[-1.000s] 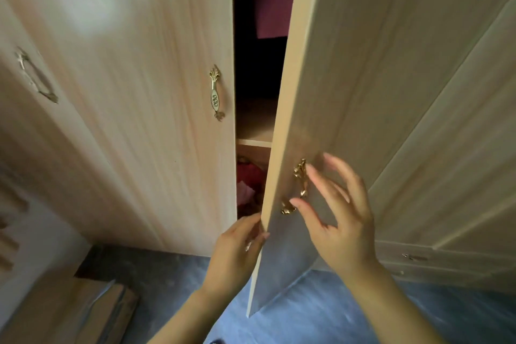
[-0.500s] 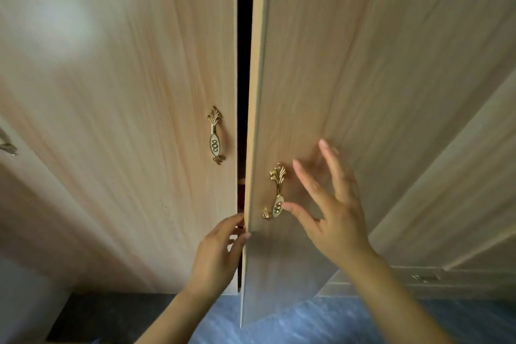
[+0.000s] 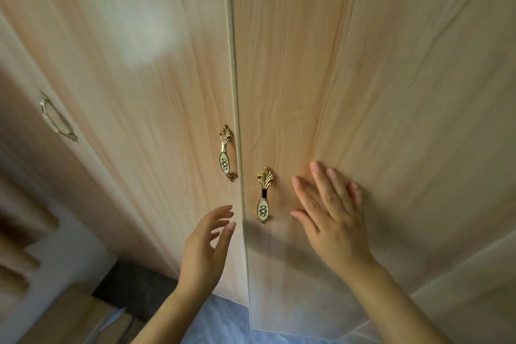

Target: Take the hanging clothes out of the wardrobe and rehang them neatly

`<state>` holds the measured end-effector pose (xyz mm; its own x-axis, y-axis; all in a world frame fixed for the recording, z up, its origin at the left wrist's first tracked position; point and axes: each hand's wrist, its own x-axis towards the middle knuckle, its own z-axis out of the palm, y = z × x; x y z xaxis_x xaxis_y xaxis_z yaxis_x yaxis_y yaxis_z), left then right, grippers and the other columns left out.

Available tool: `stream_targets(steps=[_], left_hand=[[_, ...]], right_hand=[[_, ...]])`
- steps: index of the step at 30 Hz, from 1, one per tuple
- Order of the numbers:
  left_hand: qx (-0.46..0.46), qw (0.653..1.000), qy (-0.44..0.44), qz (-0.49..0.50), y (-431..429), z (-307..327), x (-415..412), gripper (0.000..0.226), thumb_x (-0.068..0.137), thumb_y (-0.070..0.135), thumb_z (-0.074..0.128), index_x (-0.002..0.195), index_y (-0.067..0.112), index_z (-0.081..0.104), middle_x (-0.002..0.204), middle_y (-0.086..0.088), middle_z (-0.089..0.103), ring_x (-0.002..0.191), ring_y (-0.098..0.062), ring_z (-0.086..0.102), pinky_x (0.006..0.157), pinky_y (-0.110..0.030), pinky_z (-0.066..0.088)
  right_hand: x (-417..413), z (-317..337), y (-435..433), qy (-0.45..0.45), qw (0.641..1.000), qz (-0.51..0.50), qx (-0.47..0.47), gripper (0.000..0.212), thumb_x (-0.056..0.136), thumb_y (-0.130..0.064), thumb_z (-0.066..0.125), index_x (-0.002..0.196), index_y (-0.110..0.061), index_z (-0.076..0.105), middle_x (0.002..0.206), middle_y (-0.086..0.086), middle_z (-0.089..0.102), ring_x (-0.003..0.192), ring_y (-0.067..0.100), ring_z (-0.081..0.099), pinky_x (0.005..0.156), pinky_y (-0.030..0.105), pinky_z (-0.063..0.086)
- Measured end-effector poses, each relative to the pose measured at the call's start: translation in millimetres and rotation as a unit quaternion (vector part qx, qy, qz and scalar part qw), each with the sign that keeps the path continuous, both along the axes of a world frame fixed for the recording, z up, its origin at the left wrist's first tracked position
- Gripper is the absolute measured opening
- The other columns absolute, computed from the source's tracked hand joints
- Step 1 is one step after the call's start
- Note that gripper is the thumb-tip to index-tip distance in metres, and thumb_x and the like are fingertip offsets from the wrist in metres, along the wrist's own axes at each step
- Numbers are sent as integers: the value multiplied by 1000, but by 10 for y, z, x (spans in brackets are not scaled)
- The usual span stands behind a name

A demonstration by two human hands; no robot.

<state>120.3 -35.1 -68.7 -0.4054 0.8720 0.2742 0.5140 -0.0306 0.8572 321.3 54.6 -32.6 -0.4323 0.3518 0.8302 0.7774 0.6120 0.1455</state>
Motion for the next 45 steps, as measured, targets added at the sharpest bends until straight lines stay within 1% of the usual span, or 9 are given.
stream_targets(steps=[7, 13, 15, 18, 26, 30, 34, 39, 45], left_hand=[[63, 994, 75, 44, 182, 354, 330, 55, 76, 48, 57, 127, 40, 40, 121, 28, 47, 105, 12, 50, 83, -6, 43], [47, 982, 156, 90, 390, 209, 600, 77, 81, 45, 58, 147, 24, 24, 142, 17, 28, 130, -9, 38, 100, -30, 44], [41, 977, 181, 101, 424, 156, 665, 77, 83, 43, 58, 148, 19, 23, 149, 11, 22, 138, -9, 26, 108, -20, 32], [26, 973, 202, 108, 474, 115, 759, 75, 83, 36, 63, 145, 10, 29, 153, -5, 23, 141, -7, 15, 100, 4, 11], [14, 968, 219, 120, 604, 15, 839, 82, 83, 34, 64, 149, 11, 20, 156, -5, 16, 143, -10, 14, 100, 5, 8], [6, 960, 250, 122, 627, -24, 814, 81, 82, 45, 54, 149, 16, 18, 156, -3, 15, 142, -13, 18, 105, -5, 13], [12, 957, 262, 125, 644, -65, 767, 80, 82, 47, 54, 149, 20, 19, 155, -1, 15, 141, -12, 19, 108, -28, 22], [-13, 954, 287, 85, 494, -20, 626, 80, 86, 53, 49, 150, 22, 12, 157, 4, 8, 138, -7, 19, 104, -29, 31], [-136, 942, 284, 114, -136, 94, 463, 83, 79, 75, 21, 148, 32, 4, 156, 11, 8, 142, -15, 20, 111, -32, 11]], right_hand=[[-7, 27, 230, -3, 1000, 14, 1, 60, 89, -34, 59, 142, -25, 33, 158, -3, 3, 145, 11, 4, 112, 32, 8], [-11, 32, 356, -14, 1000, 11, 7, 67, 88, -27, 61, 146, -23, 27, 155, 0, 12, 145, 14, 3, 112, 33, 7], [-24, 36, 381, -5, 1000, 18, 8, 60, 91, -27, 55, 145, -22, 29, 154, 1, 18, 145, 14, 7, 112, 33, 9], [-27, 29, 406, 3, 1000, 24, 16, 55, 93, -26, 51, 144, -22, 32, 153, 0, 21, 144, 15, 10, 110, 35, 12], [-47, 7, 467, 13, 998, 52, 29, 44, 101, -22, 28, 145, -22, 29, 152, 0, 23, 140, 19, 18, 108, 37, 15], [-63, 0, 484, 13, 998, 44, 35, 44, 100, -23, 32, 144, -23, 31, 151, 0, 24, 141, 18, 16, 107, 36, 15], [-78, -8, 489, 14, 999, 34, 38, 43, 100, -23, 31, 143, -24, 34, 151, -2, 26, 140, 18, 18, 107, 35, 15], [-41, 48, 431, 10, 998, 54, 13, 43, 100, -26, 33, 142, -24, 35, 151, 0, 25, 140, 19, 18, 110, 36, 13], [-50, 117, 140, 58, 970, 213, -102, 49, 90, -31, 58, 135, -17, 49, 148, 8, 36, 139, 26, 27, 114, 45, 19]])
